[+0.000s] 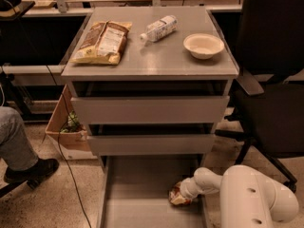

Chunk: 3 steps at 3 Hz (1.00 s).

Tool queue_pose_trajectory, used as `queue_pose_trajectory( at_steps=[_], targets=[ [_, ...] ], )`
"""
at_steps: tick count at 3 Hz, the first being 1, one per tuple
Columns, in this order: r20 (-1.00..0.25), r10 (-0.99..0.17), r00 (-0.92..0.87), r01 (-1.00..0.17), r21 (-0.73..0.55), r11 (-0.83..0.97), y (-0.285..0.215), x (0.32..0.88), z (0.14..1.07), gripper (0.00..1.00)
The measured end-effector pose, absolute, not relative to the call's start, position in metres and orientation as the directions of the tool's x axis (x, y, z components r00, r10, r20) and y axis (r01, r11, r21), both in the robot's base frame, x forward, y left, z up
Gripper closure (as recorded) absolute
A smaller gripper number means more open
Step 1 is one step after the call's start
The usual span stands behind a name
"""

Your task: Pick coke can from bottom drawer and place on counter

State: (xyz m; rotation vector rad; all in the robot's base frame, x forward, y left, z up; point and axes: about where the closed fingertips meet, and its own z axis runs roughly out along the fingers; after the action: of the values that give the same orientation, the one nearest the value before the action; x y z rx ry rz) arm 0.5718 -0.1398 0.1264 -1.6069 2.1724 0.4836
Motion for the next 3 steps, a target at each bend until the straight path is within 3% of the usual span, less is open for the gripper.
queue_pose_trajectory(
  at_steps=[1, 2, 3],
  targets=[
    [-0.542, -0.79, -0.287, -0.952, 0.069, 0.299, -0.133, 0.564, 0.161, 0.88],
    [-0.603, -0.745, -0.286, -0.951, 0.08, 0.3, -0.129, 0.554, 0.228, 1.0],
    [-0.66, -0.705, -0.259, -0.951, 0.047, 0.305, -0.138, 0.545, 0.305, 1.0]
  ],
)
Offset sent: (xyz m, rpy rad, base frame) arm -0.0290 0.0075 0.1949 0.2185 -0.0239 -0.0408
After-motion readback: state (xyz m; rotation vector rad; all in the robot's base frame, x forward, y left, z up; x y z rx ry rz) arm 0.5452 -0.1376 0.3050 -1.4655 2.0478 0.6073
